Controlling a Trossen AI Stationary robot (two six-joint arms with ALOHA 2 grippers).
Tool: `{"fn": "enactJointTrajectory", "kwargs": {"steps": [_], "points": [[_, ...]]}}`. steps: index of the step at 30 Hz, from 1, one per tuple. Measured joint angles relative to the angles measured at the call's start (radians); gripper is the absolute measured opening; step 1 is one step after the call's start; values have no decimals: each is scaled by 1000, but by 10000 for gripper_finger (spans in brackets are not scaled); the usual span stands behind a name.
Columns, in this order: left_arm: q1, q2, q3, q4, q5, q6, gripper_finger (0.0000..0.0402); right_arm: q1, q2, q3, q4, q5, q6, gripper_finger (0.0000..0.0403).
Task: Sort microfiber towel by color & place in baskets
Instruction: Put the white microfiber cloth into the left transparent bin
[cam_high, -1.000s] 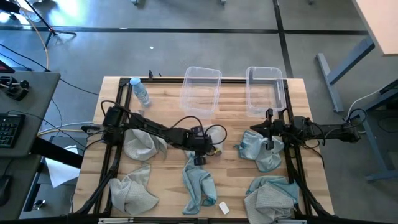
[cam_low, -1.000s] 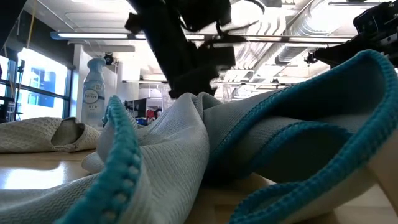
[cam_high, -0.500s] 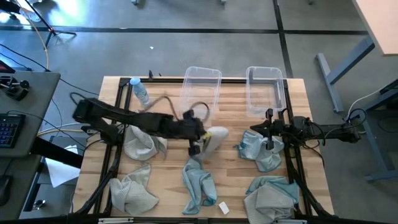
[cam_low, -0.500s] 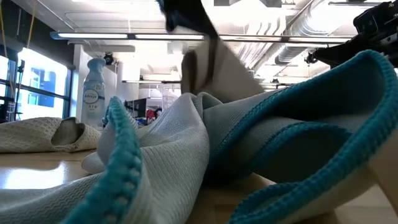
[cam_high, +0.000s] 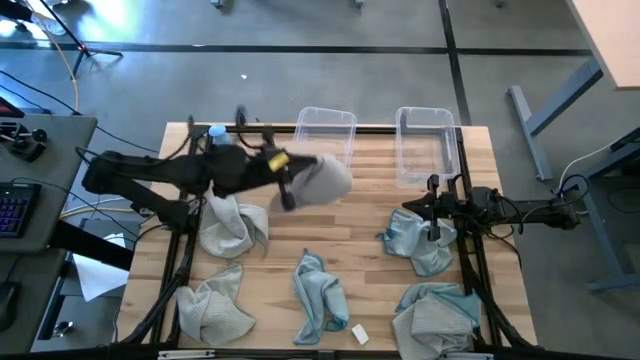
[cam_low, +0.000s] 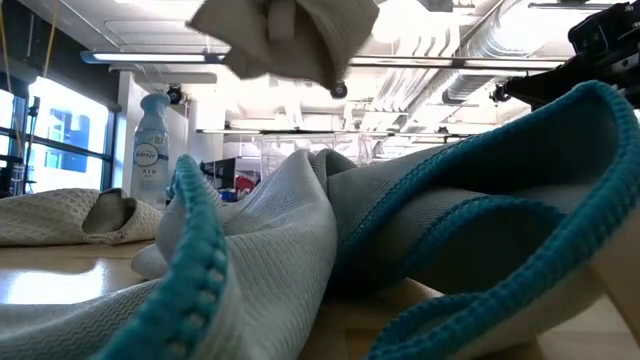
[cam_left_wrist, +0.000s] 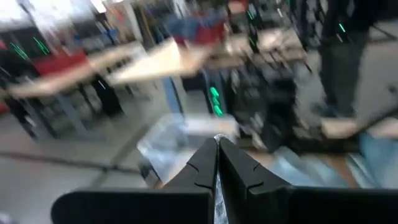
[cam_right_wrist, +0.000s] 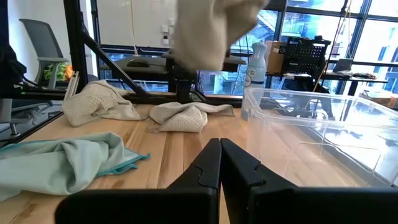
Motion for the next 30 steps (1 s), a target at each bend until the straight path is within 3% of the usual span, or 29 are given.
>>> {"fn": "enactJointTrajectory", "kwargs": {"steps": [5,18,30], "points": [[98,-8,0,82,21,128,0,0,0,0,0,0,0,0],[402,37,0,75,330,90,0,0,0,0,0,0,0,0],[498,217,0,65,329,1,0,0,0,0,0,0,0,0]]}}
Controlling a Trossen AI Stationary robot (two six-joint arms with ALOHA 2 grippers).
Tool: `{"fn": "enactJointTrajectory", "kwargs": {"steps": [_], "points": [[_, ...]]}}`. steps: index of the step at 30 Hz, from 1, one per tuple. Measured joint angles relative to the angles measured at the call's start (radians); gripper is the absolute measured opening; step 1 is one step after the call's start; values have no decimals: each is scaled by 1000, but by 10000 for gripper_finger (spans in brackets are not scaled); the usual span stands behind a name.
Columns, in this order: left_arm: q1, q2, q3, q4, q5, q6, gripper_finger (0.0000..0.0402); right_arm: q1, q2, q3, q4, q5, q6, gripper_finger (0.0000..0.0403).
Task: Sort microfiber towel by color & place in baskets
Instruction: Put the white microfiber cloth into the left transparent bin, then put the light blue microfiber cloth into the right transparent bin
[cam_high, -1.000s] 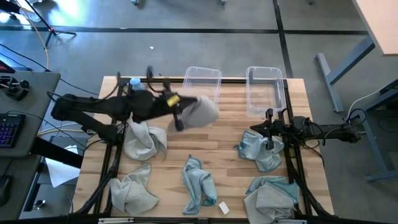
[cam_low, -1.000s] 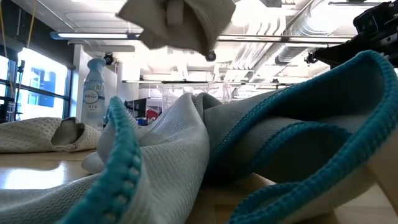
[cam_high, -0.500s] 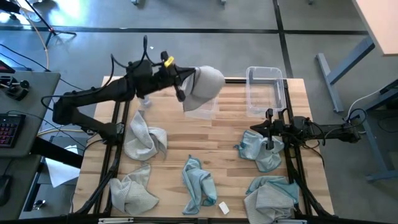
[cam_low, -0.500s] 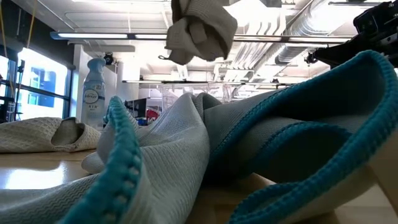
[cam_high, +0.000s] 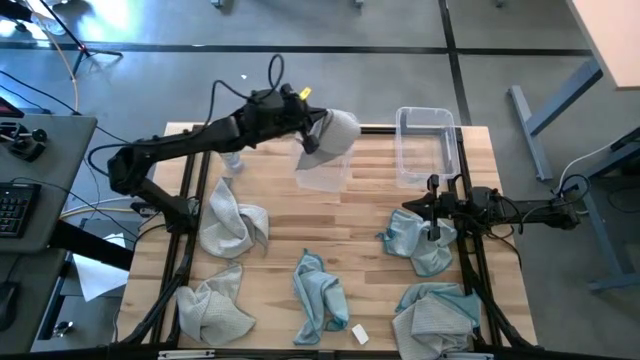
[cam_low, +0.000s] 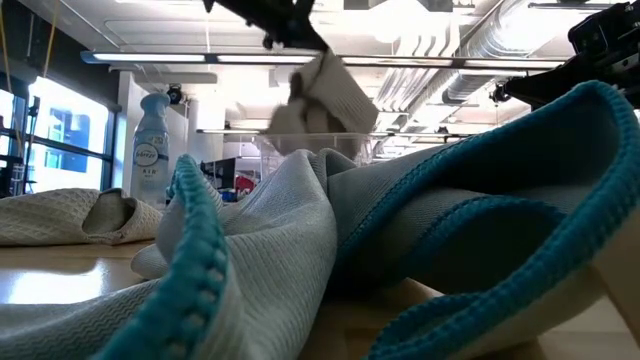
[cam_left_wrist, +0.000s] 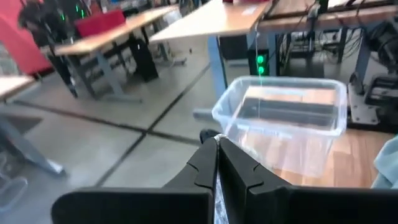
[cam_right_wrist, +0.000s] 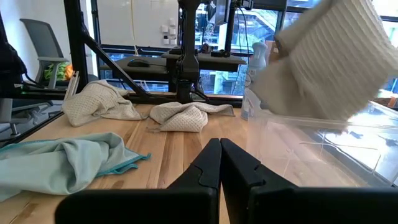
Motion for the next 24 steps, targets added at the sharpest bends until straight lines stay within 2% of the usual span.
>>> {"fn": "enactJointTrajectory", "kwargs": {"steps": [6,12,18,24], "points": [[13,11,0,-153,-31,-82,6,0,0,0,0,0,0,0],[16,-2,0,-317,-18,-120,50,0,0,0,0,0,0,0],[2,-2,0,-329,3,-113,92,0,0,0,0,0,0,0],[-38,-2,0,-336,11,-97,96,0,0,0,0,0,0,0]]}}
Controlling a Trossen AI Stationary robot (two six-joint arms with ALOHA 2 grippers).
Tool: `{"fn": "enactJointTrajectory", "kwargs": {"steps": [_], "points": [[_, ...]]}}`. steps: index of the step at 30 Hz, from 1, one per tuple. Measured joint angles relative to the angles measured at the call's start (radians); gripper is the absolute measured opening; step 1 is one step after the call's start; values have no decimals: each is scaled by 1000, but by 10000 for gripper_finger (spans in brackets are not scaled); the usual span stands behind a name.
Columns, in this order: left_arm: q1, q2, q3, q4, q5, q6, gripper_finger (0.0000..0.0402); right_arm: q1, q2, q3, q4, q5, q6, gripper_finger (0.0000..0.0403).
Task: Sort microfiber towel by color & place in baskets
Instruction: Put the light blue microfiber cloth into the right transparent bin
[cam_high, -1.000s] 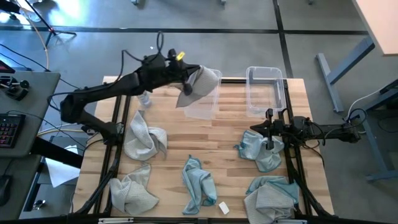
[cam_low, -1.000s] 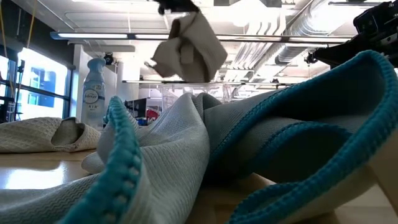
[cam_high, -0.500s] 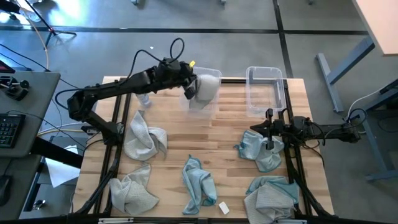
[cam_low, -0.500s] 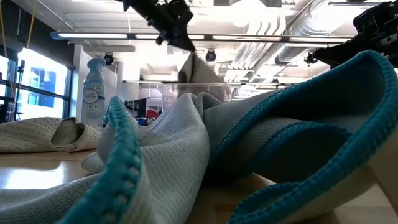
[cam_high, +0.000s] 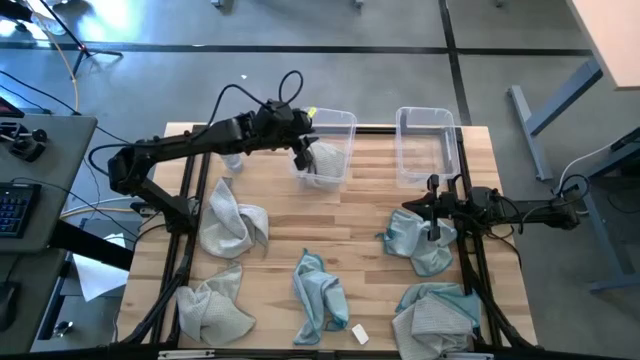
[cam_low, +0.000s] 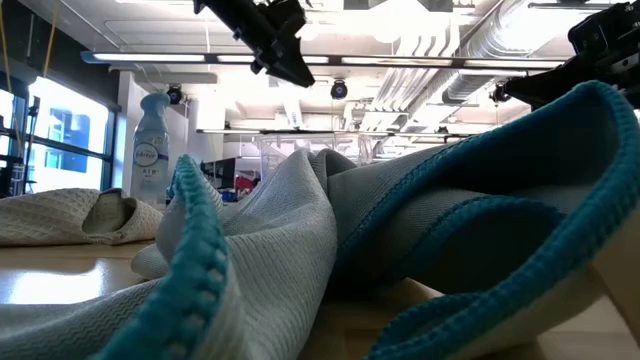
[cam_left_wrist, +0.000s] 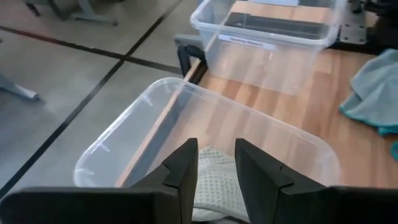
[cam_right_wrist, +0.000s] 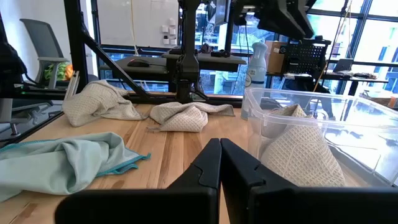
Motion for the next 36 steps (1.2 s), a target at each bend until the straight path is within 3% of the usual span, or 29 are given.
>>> {"fn": "enactJointTrajectory", "kwargs": {"steps": [10,17,23,33,36], "points": [[-192,0,0,16,-30,-199,79,0,0,0,0,0,0,0],[-307,0,0,15,-140,-232,12,0,0,0,0,0,0,0],[-370,-1,-9,3,-149,-305,1,0,0,0,0,0,78,0],[-460,0,-9,-36,-78,-267,0,0,0,0,0,-4,229,0],[-462,-3,-58,-15,-37,-260,0,2,0,6,-2,-4,296,0]]}}
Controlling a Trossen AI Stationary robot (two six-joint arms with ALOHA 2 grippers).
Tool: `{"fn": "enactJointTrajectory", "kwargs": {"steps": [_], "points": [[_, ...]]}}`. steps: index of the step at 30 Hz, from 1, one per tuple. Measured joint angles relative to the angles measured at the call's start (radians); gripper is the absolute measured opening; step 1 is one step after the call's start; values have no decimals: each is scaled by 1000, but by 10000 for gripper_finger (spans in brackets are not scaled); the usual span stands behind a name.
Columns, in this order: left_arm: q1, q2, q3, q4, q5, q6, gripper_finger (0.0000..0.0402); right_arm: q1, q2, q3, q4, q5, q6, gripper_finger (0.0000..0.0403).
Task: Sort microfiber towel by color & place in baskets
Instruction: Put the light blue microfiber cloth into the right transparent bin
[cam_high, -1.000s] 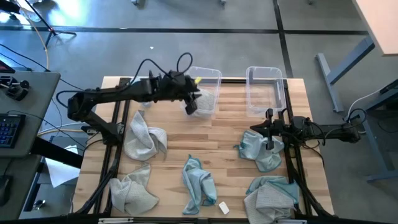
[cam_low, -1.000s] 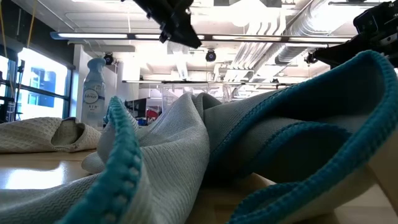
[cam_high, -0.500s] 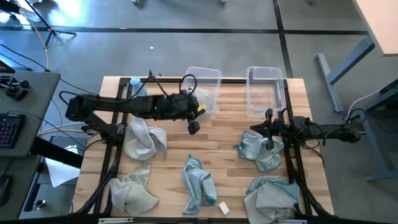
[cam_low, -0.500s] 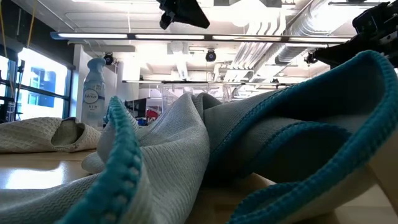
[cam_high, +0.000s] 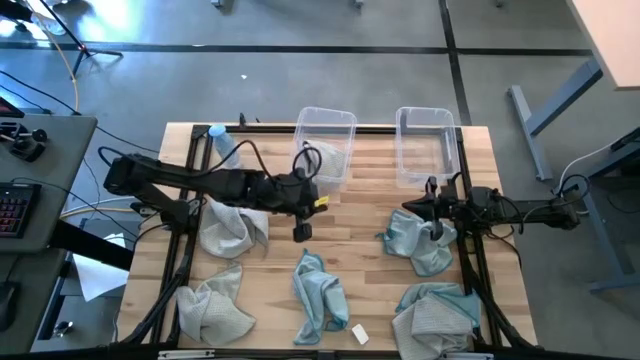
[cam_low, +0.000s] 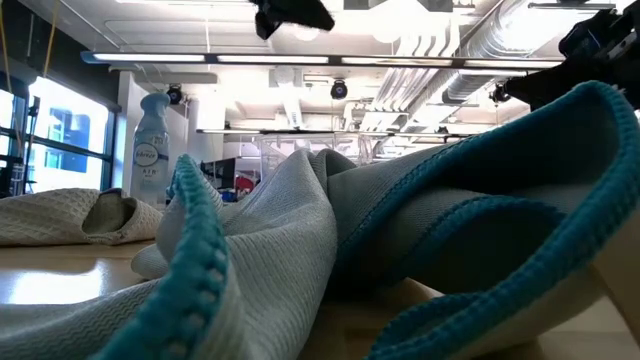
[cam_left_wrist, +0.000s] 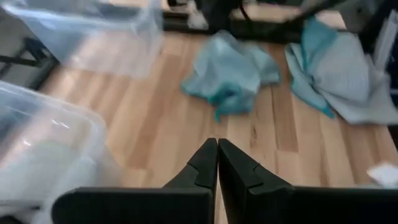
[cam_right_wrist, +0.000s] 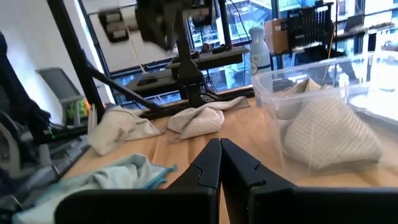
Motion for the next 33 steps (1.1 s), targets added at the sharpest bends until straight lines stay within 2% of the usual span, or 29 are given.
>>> {"fn": "enactJointTrajectory", "kwargs": {"steps": [3,7,10,14,17,22,26,33], "points": [[0,-15,-92,36,30,-30,0,13,12,58,-68,25,11,0],[0,-67,-238,170,40,-96,0,39,89,203,-279,113,-5,0],[-7,-130,-330,248,58,-105,0,55,207,337,-436,173,49,0],[-19,-248,-421,221,61,-104,0,70,428,518,-650,213,274,0],[-24,-353,-492,219,58,-105,0,85,623,664,-850,195,445,0],[-26,-534,-596,221,55,-105,0,112,904,861,-1174,107,616,0],[-26,-633,-640,215,54,-105,0,158,1027,946,-1305,-21,596,0],[-26,-701,-671,200,53,-105,0,281,1066,928,-1334,-53,428,0]]}}
